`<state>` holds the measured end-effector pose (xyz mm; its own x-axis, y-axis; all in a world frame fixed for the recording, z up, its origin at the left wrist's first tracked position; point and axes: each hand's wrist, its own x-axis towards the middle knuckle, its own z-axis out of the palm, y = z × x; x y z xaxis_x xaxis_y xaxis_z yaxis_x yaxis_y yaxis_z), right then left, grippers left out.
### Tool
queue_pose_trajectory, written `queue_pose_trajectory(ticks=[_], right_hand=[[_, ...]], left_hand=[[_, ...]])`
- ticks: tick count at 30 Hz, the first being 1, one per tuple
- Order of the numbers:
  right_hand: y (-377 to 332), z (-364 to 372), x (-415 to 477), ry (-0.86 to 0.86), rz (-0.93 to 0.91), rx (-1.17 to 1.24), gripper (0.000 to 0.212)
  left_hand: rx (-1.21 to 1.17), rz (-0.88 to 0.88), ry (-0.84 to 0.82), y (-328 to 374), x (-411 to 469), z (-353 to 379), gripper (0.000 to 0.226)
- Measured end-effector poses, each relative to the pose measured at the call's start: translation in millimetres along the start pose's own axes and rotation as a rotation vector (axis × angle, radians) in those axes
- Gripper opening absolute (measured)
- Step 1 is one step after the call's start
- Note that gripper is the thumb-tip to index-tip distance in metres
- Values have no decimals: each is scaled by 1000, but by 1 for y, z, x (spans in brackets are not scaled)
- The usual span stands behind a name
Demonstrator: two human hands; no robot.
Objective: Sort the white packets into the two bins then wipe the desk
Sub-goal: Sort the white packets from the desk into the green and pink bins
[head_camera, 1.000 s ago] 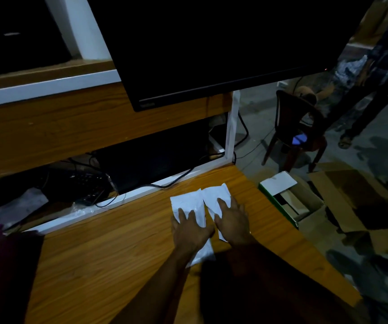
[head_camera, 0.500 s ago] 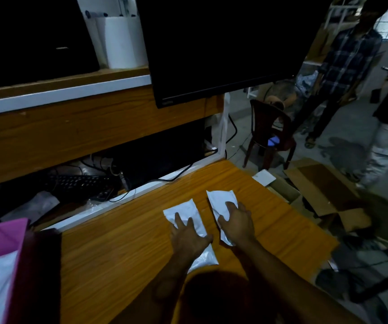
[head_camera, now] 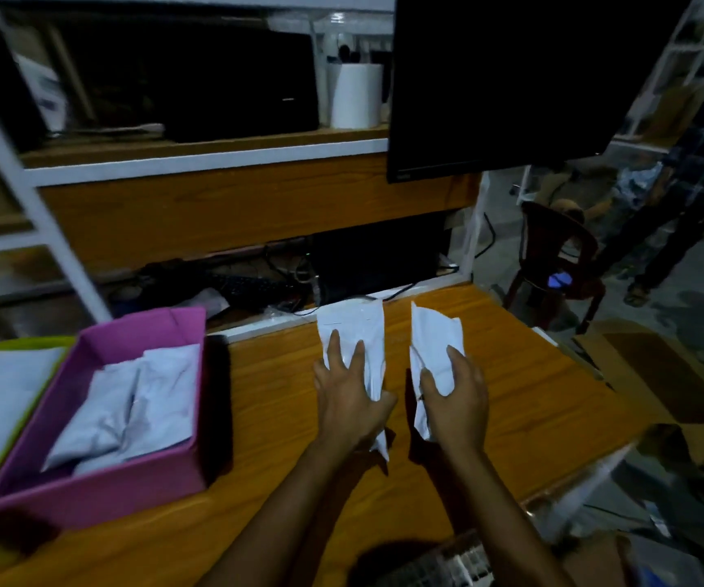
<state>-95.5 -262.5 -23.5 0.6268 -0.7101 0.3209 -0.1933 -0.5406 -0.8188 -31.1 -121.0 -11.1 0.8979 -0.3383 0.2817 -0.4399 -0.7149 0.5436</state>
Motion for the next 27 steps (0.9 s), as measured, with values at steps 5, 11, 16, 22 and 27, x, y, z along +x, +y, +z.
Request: queue_pose_trajectory(ticks=[5, 11, 16, 22, 27], right_hand=[[-55, -4, -65, -69, -123, 108, 55], [-124, 15, -125, -171, -241, 218, 56], [-182, 51, -157, -245, -346, 283, 55], [-240, 117, -165, -351, -357, 164, 56], [-265, 182, -160, -406, -326, 21, 53]], left_hand=[[114, -30, 169, -24, -54, -76, 89], [195, -73, 308, -75, -101, -156, 88], [268, -125, 341, -121, -118, -213, 84], [354, -166, 276, -193, -85, -266, 89], [398, -189, 66, -249, -52, -267, 98]])
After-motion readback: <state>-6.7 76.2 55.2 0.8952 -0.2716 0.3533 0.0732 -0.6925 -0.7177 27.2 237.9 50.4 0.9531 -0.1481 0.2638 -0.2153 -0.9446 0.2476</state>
